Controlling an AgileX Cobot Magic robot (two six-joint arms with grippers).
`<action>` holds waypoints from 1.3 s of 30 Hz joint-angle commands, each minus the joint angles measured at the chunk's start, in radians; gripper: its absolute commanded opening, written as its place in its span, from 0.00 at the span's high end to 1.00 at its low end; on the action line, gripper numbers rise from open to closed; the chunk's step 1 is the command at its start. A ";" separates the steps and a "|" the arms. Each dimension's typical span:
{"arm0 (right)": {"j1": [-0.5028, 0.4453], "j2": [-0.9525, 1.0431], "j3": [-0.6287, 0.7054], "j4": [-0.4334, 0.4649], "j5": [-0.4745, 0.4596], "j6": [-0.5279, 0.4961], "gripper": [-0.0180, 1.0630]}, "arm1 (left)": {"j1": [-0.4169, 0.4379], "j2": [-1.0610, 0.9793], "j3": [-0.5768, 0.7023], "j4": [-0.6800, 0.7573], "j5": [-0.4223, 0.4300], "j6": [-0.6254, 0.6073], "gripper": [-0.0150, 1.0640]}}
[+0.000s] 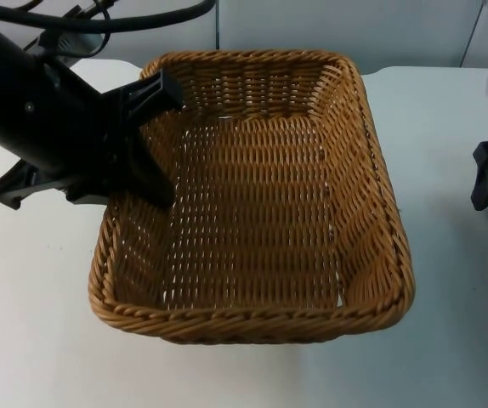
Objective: Pick up the basket with the left hand and place the ball into the basket with the right hand.
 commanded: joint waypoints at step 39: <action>0.056 -0.416 -0.006 -0.014 0.094 0.019 0.99 | 0.004 -0.011 0.002 -0.024 -0.009 0.013 0.99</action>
